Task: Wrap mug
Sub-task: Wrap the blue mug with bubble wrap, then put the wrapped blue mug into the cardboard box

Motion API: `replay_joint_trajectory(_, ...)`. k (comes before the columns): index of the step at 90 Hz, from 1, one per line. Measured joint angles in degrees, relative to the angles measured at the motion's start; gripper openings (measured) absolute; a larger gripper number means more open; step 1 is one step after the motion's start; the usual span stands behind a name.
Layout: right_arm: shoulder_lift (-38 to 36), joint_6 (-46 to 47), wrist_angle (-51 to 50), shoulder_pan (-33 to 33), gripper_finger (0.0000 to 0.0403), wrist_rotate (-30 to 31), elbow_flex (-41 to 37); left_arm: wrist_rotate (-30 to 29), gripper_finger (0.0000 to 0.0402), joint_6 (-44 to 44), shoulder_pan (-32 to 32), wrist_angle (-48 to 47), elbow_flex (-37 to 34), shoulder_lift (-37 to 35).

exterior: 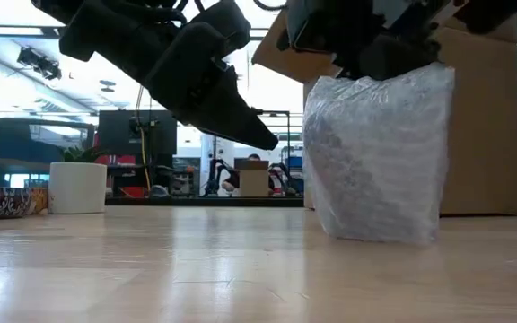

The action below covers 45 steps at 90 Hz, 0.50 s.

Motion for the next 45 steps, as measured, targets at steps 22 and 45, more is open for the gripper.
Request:
replay_joint_trajectory(22,0.03,-3.07,-6.17,3.51,0.0,9.05,7.54,-0.02,0.0131,-0.05,-0.93,-3.15,0.0,-0.79)
replay_joint_trajectory(45,0.03,-1.1,-11.03,5.35,0.0011,7.5,13.22,-0.36,0.0131,-0.03,-1.21,-6.64,0.02,-0.79)
